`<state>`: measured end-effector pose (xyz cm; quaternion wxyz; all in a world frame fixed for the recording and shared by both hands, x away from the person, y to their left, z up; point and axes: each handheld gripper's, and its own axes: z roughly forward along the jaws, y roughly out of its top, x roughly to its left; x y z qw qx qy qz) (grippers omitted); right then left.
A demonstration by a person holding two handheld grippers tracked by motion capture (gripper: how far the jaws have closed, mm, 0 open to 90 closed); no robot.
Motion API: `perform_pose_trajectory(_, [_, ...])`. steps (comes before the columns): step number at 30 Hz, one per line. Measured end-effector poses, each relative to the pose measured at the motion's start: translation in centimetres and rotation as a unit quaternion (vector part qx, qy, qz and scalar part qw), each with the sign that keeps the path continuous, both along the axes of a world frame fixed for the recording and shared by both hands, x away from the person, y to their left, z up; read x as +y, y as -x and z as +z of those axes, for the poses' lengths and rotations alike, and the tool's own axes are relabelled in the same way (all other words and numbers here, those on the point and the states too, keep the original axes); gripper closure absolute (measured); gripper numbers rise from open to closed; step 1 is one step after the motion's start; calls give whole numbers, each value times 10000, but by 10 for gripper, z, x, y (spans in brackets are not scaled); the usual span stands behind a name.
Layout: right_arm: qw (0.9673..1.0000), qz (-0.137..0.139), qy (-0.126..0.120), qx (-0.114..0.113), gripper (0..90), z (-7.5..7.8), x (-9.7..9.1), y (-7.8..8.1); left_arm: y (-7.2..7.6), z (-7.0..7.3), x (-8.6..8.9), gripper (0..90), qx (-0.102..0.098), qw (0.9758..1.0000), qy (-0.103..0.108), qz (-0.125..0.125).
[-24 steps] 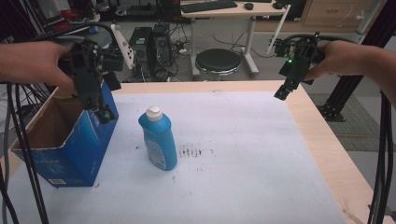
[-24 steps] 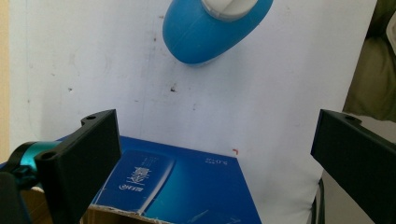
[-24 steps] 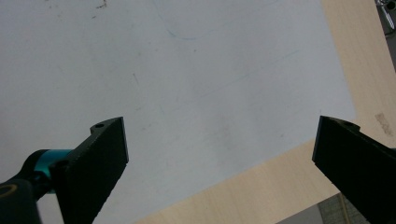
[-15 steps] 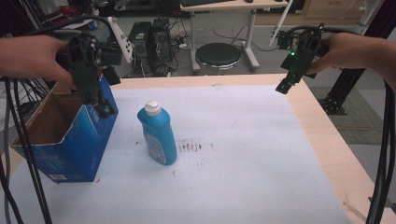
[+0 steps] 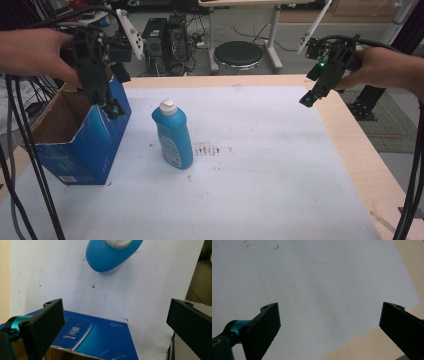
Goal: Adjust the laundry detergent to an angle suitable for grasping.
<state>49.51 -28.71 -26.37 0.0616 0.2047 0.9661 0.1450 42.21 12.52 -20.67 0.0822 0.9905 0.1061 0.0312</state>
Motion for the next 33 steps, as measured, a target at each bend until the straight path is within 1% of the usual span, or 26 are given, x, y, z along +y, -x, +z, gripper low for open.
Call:
perform_pose_trajectory(1, [10000,-46,-55,3,25,-1,0,2,0,0,0,16,-8,10000,6,-12])
perform_pose_trajectory(4, [9999,-56,-126,-37,26,-4,-3,4,0,0,-2,17,5,10000,-19,-18])
perform_pose_trajectory(6, [9999,-104,-127,-47,26,-5,-6,4,1,0,-3,16,15,10000,-10,-7])
perform_pose_trajectory(11, [9996,-144,-241,-82,26,-4,-12,5,1,0,-5,17,8,10000,-50,-40])
perform_pose_trajectory(12, [9994,-152,-280,-119,26,-4,-13,6,1,0,-4,17,3,10000,-27,-24])
perform_pose_trajectory(15, [9981,-216,-538,-217,26,-2,-17,9,2,0,-4,16,1,10000,-39,-18])
perform_pose_trajectory(16, [9969,-268,-677,-287,26,-2,-18,10,2,0,-4,16,1,10000,-50,-14])
perform_pose_trajectory(18, [9935,-389,-980,-434,26,-3,-20,16,3,0,-3,17,-2,10000,-41,-8])
perform_pose_trajectory(19, [9912,-502,-1098,-533,26,-5,-20,19,3,1,-3,17,-5,10000,-57,-23])
perform_pose_trajectory(20, [9894,-601,-1199,-557,26,-8,-21,22,4,1,-3,17,-7,10000,-51,-14])
perform_pose_trajectory(21, [9865,-680,-1346,-631,26,-11,-20,26,4,1,-3,16,-12,10000,-51,-34])
perform_pose_trajectory(22, [9839,-744,-1486,-651,26,-15,-20,30,4,1,-3,17,-17,10000,-45,-41])
perform_pose_trajectory(23, [9824,-753,-1579,-657,26,-19,-18,35,4,1,-2,16,-23,10000,-37,-28])
perform_pose_trajectory(24, [9805,-799,-1642,-724,26,-22,-17,40,4,0,-2,17,-23,10000,-22,-23])
perform_pose_trajectory(27, [9725,-912,-1946,-895,26,-33,-15,51,4,-1,-3,17,-15,10000,-41,-28])
perform_pose_trajectory(28, [9725,-912,-1946,-895,26,-33,-15,51,4,-1,-3,16,-15,10000,-41,-28])
perform_pose_trajectory(29, [9702,-925,-2020,-970,26,-36,-14,55,5,-1,-3,16,-16,10000,-35,-50])
perform_pose_trajectory(30, [9646,-992,-2173,-1114,26,-40,-13,61,5,-1,-4,17,-13,10000,-42,-33])
perform_pose_trajectory(32, [9592,-1035,-2308,-1260,26,-43,-12,66,5,-1,-4,16,-27,10000,-39,-48])
perform_pose_trajectory(33, [9571,-1051,-2360,-1311,26,-44,-12,69,5,-2,-4,16,-33,10000,-14,-46])
